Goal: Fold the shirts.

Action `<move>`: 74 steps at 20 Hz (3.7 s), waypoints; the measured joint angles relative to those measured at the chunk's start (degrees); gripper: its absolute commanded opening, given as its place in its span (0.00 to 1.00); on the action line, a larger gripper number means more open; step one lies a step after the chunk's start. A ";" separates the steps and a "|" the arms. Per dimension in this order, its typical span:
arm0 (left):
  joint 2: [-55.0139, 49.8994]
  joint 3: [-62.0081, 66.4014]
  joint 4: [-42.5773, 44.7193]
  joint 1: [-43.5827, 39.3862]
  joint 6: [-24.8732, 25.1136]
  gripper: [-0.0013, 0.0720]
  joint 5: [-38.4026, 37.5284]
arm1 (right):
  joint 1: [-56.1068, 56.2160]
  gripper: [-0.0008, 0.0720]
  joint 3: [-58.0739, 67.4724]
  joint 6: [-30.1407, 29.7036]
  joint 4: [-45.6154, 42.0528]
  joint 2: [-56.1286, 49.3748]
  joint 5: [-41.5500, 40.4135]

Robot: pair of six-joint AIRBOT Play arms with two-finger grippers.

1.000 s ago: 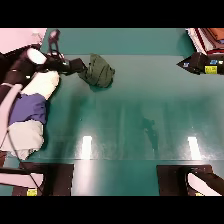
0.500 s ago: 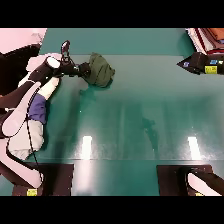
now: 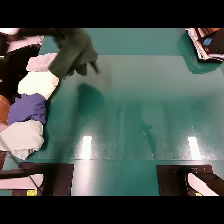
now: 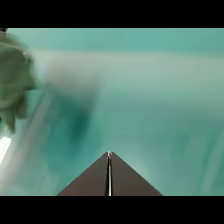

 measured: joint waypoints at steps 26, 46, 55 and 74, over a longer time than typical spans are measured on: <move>8.96 -23.08 25.68 -4.61 -6.62 0.69 -17.35 | 0.17 0.03 11.32 0.57 -4.28 -1.07 12.31; -11.69 -23.10 15.47 -2.56 -3.17 0.69 -5.38 | 2.49 0.03 11.30 2.64 -4.09 -5.27 18.05; -14.84 -23.10 16.61 -2.56 -7.13 0.69 -2.12 | 2.51 0.03 11.30 2.69 -4.07 -5.27 19.17; -0.87 -14.49 25.44 -2.56 -9.05 0.05 -8.79 | 4.57 0.61 -22.16 6.01 -5.14 -1.44 17.88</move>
